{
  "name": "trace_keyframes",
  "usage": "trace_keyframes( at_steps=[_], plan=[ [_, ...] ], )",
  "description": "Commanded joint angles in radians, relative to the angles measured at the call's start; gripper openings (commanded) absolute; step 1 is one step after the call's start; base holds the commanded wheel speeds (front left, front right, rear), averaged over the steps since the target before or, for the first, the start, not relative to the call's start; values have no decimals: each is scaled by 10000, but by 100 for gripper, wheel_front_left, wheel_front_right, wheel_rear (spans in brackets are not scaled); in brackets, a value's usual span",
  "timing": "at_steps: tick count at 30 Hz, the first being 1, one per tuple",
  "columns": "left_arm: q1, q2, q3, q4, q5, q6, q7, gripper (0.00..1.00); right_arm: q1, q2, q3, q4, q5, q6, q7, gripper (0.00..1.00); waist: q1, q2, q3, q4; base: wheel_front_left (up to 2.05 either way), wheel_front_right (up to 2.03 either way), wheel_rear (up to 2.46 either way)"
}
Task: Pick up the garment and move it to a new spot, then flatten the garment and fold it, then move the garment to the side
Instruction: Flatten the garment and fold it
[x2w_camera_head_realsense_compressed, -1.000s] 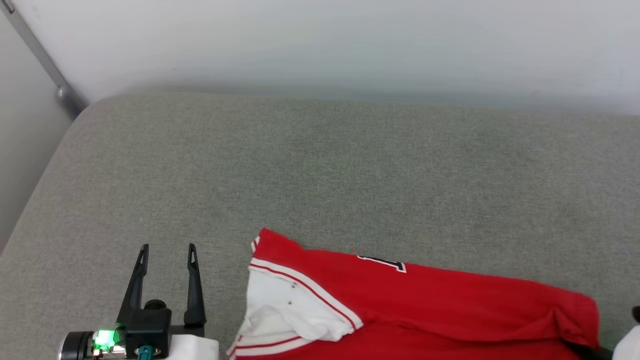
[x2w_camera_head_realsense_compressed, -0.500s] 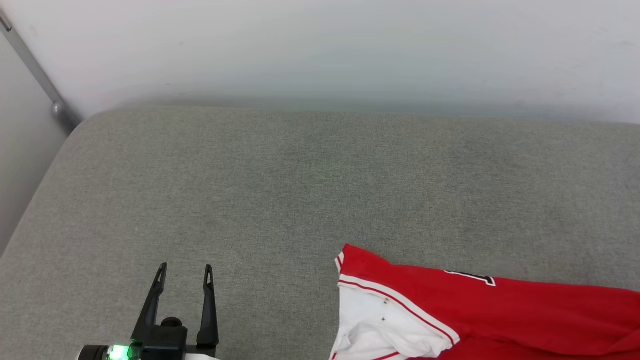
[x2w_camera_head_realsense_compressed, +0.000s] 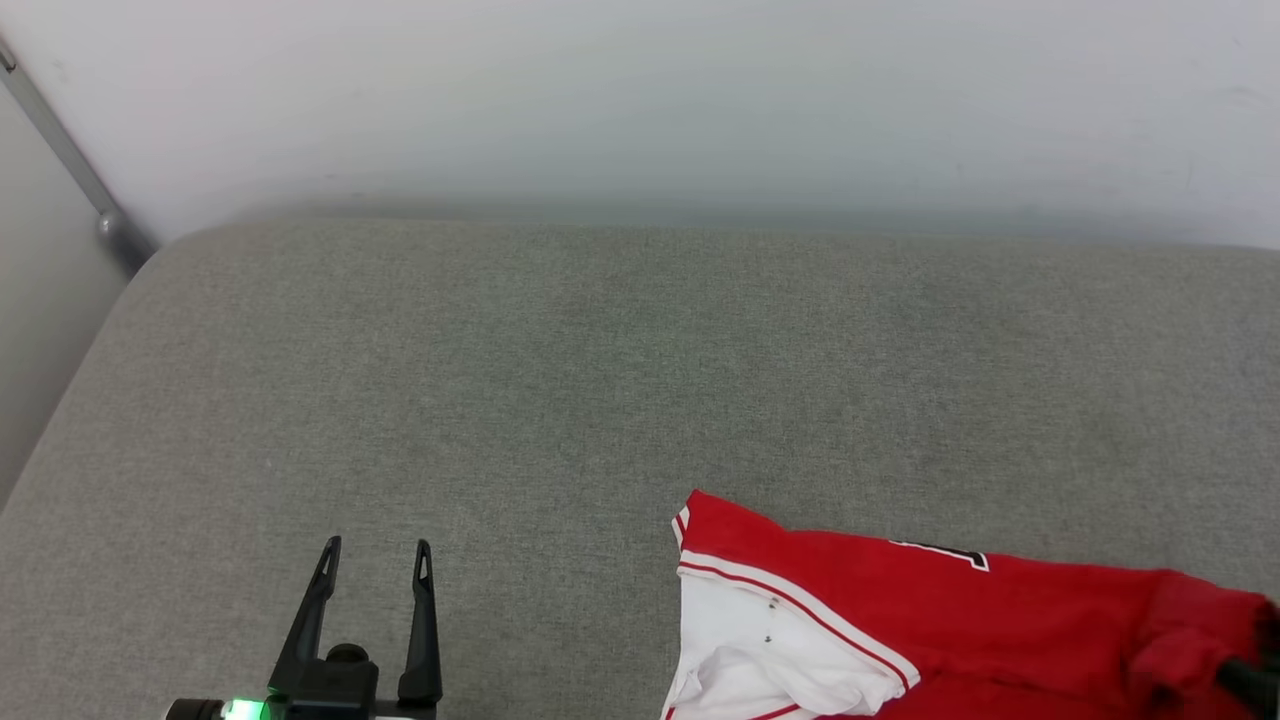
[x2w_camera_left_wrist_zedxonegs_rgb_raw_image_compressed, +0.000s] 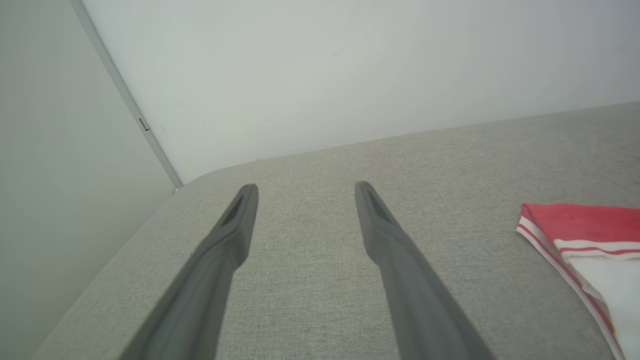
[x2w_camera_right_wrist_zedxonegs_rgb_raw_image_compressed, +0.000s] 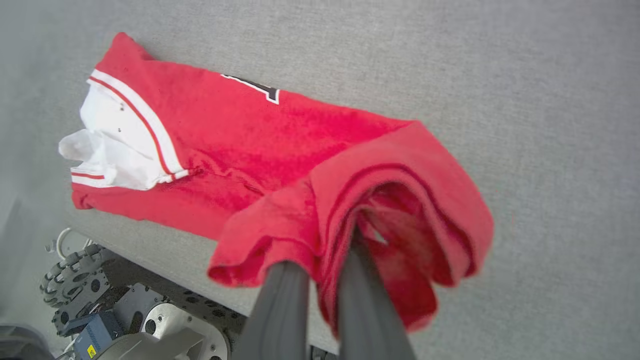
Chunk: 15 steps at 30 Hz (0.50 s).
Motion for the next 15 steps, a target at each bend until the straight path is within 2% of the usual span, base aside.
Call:
trace_keyframes(
  at_steps=[1,4,8,15],
  plan=[
    [-45,-28,41,-8,-5,-34,-44,100,-52,136,200,-477,4,-5,115,0,0,-1,38,16,0,0,0],
    [-179,-79,51,-23,16,-55,-44,100,-474,96,789,-1461,-264,-5,406,0,0,-1,143,54,0,0,0],
    [-314,-147,26,-25,50,-85,-44,100,-1401,272,2159,-2235,-514,-5,837,0,0,-1,332,137,0,0,0],
    [-656,-234,-84,39,75,-214,-44,100,-3634,839,4896,-1832,-804,-5,1228,0,0,-1,659,418,0,0,0]
  ],
)
